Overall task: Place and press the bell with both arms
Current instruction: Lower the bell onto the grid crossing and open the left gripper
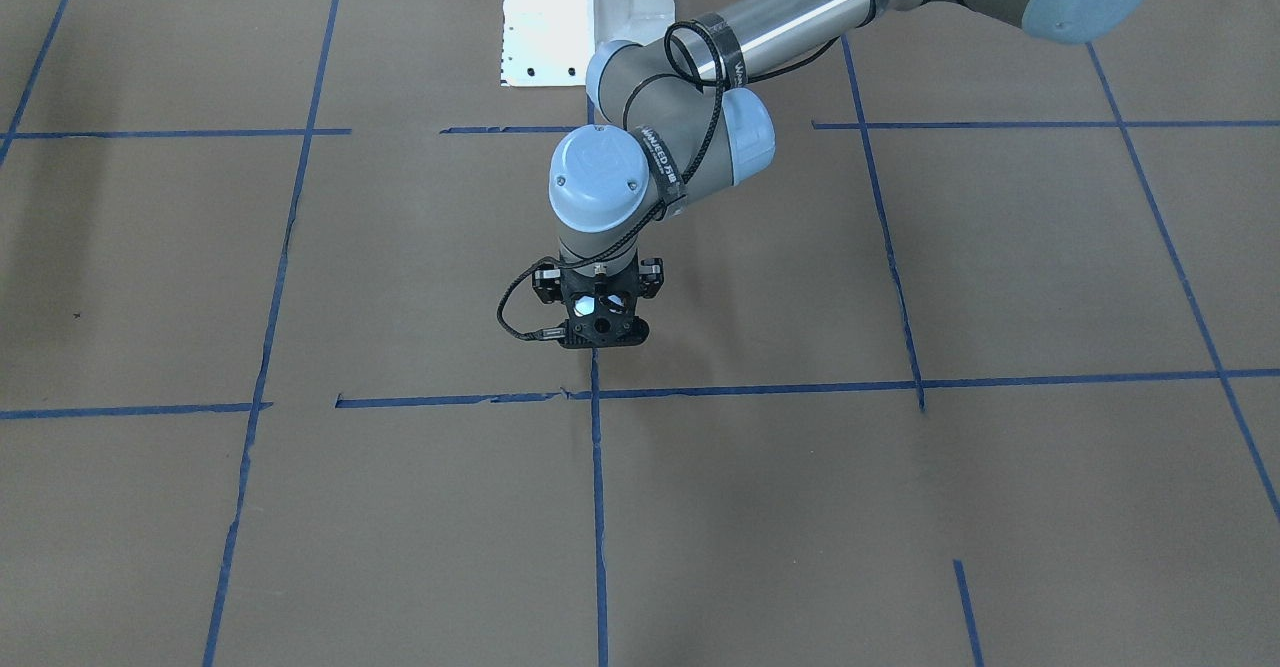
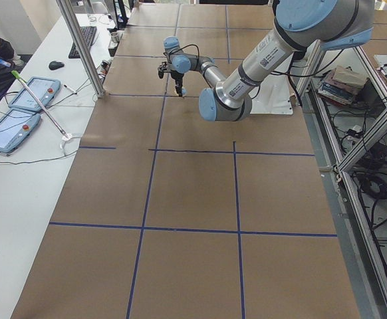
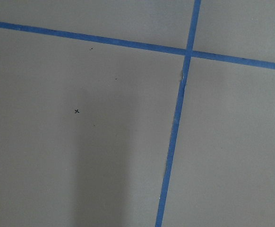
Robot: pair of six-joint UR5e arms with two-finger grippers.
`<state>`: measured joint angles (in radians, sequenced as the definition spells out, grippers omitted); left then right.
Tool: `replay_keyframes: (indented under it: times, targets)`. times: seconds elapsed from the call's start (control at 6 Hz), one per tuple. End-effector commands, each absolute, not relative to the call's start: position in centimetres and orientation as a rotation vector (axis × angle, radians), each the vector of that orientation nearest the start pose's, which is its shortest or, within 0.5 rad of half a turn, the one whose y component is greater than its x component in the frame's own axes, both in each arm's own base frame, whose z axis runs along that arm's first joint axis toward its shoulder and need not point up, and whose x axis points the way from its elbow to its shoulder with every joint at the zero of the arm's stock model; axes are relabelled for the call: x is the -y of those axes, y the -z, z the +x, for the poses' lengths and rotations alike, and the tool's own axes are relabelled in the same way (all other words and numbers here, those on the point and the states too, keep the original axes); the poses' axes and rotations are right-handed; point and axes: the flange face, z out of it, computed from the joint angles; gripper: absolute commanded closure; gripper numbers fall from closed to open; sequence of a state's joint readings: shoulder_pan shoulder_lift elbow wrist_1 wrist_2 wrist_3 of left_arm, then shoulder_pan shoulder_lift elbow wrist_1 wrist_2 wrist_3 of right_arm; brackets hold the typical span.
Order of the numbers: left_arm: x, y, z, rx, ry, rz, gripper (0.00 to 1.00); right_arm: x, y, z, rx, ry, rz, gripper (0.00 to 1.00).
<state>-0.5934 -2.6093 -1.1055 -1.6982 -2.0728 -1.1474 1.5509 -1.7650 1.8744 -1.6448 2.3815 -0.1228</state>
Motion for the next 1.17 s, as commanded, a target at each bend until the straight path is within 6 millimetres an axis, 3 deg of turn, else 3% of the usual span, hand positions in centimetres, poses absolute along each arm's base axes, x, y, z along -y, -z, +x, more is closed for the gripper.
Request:
replay_keyframes:
  times: [0.0, 0.5, 0.67, 0.83, 1.0]
  targets:
    - [53.04, -17.35, 64.67, -0.834, -0.023, -0.087, 0.91, 41.14, -60.2, 5.29, 0.809, 0.149, 0.075, 0.0]
    - [52.53, -17.67, 65.29, -0.829, -0.03, -0.094, 0.84, 41.14, -60.2, 5.29, 0.809, 0.149, 0.075, 0.0]
    - [52.53, -17.67, 65.29, -0.829, -0.032, -0.093, 0.62, 41.14, -60.2, 5.29, 0.809, 0.148, 0.074, 0.0]
    - [52.51, -17.58, 65.27, -0.832, -0.028, -0.093, 0.29, 41.14, -60.2, 5.29, 0.81, 0.14, 0.071, 0.0]
    - [52.51, -17.58, 65.26, -0.831, -0.021, -0.096, 0.07, 41.15, -60.11, 5.28, 0.811, 0.14, 0.072, 0.0]
